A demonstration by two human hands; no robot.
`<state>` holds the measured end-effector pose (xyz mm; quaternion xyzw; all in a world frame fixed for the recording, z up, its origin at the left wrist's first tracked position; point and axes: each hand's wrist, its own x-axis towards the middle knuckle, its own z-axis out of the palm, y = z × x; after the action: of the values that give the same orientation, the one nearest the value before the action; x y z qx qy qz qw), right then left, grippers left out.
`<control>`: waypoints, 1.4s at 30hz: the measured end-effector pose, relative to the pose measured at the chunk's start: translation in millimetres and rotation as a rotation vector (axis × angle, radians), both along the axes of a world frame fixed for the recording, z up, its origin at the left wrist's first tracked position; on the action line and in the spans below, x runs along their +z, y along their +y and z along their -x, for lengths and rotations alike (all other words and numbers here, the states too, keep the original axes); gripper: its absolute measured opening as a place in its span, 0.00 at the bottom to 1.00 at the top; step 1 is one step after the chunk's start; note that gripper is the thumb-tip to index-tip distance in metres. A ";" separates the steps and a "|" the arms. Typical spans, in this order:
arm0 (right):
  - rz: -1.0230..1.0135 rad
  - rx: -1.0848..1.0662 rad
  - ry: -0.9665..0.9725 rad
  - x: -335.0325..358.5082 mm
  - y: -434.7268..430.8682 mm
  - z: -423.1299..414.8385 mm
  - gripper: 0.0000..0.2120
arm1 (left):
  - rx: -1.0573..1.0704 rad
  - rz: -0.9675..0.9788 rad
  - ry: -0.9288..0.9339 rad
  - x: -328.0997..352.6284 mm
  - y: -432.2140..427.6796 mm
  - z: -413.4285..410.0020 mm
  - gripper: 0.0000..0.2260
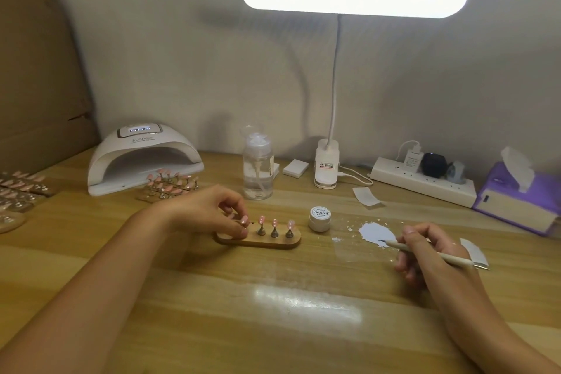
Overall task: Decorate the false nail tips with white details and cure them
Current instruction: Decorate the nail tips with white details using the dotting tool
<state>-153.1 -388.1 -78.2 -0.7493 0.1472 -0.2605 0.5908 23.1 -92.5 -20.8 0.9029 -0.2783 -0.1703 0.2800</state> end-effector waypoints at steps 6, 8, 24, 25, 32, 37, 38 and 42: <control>0.036 -0.051 -0.034 1.0 1.4 2.3 0.05 | 0.027 -0.132 -0.146 6.1 -5.6 6.8 0.05; 0.075 -0.057 -0.052 1.9 1.3 5.3 0.05 | 0.043 -0.239 -0.309 8.2 -11.4 9.2 0.05; 0.219 -0.043 0.138 5.8 -8.4 2.6 0.06 | -0.011 0.301 -0.250 45.2 -26.0 31.7 0.05; 0.207 -0.038 0.145 6.0 -8.8 2.4 0.06 | -0.080 0.369 -0.199 45.1 -38.3 41.3 0.05; 0.197 -0.078 0.146 9.1 -7.8 3.3 0.06 | -0.124 0.468 -0.174 -25.4 -118.0 88.8 0.05; 0.210 -0.078 0.149 9.0 -9.7 2.7 0.04 | -0.048 0.444 -0.280 -50.4 -125.0 84.3 0.06; 0.225 -0.066 0.154 8.4 -9.7 2.5 0.04 | -0.050 0.446 -0.282 -51.9 -125.0 83.6 0.05; 0.108 -0.088 0.094 7.2 -7.9 -0.2 0.03 | -0.127 0.434 -0.327 -54.4 -125.9 86.7 0.05</control>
<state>-152.8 -396.1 -71.0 -0.7841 0.1933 -0.2585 0.5301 -63.6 -218.4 -75.2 0.8181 -0.4056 0.0241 0.4069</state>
